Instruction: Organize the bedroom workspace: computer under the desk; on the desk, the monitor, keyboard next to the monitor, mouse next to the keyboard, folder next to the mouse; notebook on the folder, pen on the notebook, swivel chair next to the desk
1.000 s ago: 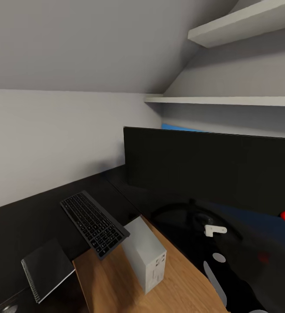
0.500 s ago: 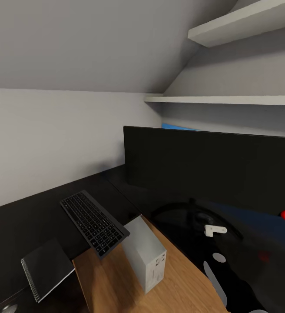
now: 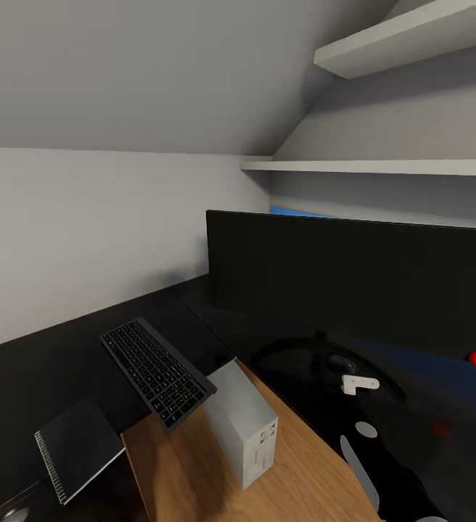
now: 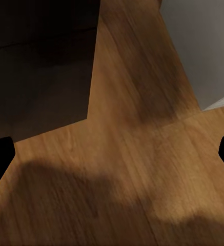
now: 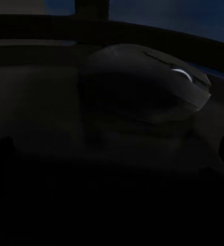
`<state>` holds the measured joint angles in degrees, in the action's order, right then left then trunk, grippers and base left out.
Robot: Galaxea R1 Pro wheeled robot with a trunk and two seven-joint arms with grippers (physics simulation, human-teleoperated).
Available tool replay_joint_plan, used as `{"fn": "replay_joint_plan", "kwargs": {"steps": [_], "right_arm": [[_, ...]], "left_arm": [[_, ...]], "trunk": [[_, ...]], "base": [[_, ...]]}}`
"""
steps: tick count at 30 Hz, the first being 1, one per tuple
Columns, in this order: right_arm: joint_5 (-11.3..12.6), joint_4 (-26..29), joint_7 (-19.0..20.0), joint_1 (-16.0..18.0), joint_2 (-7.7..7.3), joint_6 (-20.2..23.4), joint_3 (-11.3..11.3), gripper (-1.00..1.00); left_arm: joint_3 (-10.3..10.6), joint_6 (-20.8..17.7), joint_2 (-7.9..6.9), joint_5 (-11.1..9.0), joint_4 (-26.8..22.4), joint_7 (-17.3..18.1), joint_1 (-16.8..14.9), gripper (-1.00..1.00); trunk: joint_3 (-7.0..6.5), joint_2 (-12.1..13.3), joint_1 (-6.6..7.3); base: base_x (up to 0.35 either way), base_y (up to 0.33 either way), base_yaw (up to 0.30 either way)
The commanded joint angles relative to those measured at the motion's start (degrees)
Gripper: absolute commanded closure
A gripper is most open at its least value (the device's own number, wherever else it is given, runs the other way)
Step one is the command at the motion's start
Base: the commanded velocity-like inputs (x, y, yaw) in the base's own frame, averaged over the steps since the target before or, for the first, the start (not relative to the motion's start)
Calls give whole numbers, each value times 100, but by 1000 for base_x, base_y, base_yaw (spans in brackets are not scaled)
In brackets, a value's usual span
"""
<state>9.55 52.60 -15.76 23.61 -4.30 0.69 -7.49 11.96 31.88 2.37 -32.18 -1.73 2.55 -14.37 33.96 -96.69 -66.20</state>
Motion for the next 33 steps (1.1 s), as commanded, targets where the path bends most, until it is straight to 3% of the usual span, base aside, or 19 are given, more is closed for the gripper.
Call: {"fn": "replay_joint_plan", "kwargs": {"steps": [1,18,33], "right_arm": [[56,5,-50,3,-9,17,-33,-100],[60,5,-60,3,-10,27,-14,-100],[56,5,-59,3,-10,28,256,-100]], "left_arm": [[34,20,1,-60,8,27,-5,-100],[42,20,1,-60,6,33,-5,-100],[51,20,1,-60,7,44,-5,-100]], "trunk": [[6,-3,0],[6,-3,0],[6,-3,0]], "base": [[0,0,0],[0,0,0],[0,0,0]]}}
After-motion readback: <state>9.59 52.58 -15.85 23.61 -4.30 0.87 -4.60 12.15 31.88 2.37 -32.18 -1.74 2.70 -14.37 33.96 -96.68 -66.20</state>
